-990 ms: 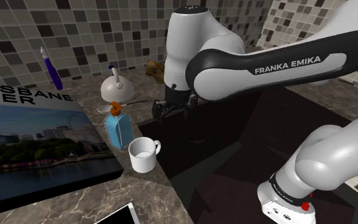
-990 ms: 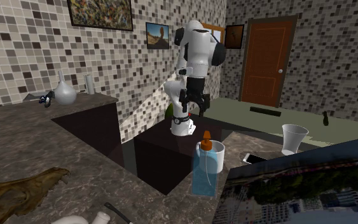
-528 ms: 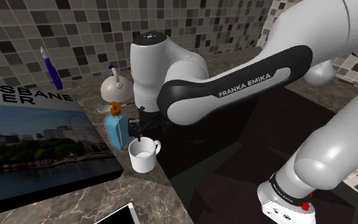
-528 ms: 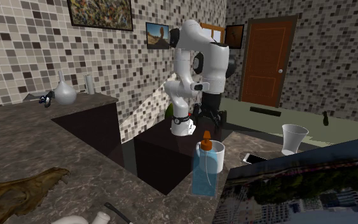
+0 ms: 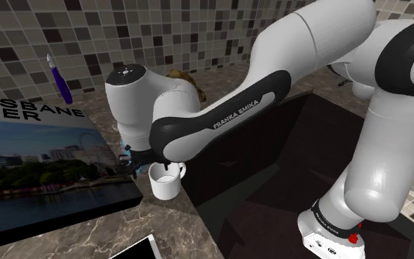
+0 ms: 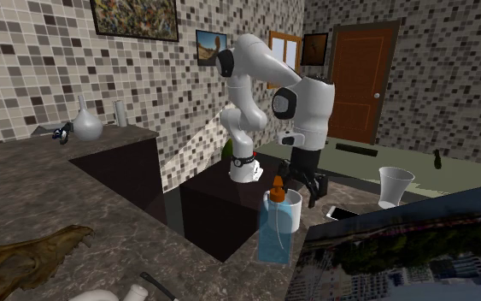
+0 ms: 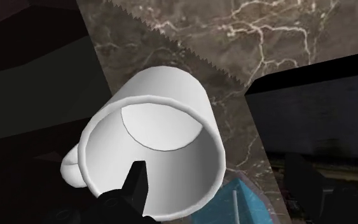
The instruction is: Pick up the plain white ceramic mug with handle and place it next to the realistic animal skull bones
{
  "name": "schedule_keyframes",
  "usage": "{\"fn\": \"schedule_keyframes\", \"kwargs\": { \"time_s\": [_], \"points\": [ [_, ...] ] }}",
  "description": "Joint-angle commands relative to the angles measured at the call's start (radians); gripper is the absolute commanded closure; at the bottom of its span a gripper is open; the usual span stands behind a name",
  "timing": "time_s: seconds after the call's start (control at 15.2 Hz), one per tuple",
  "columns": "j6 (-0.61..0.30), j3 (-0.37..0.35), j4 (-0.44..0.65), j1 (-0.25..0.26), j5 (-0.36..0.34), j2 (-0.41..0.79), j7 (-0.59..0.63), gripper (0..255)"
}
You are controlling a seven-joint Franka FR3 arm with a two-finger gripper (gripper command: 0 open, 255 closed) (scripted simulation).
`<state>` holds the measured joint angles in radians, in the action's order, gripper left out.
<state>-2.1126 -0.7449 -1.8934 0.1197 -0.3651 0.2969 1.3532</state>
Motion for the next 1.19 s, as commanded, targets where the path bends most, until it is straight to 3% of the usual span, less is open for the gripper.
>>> {"fn": "schedule_keyframes", "kwargs": {
  "time_s": [0.0, 0.33, 0.86, 0.92, 1.12],
  "points": [
    [-0.012, 0.009, 0.006, 0.014, -0.024, 0.028, 0.021, 0],
    [-0.067, 0.031, -0.018, 0.026, -0.066, 0.071, 0.047, 0],
    [-0.066, 0.031, -0.017, 0.026, -0.066, 0.071, 0.047, 0],
    [-0.066, 0.031, -0.017, 0.026, -0.066, 0.071, 0.047, 255],
    [-0.066, 0.031, -0.017, 0.026, -0.066, 0.071, 0.047, 255]
  ]
}}
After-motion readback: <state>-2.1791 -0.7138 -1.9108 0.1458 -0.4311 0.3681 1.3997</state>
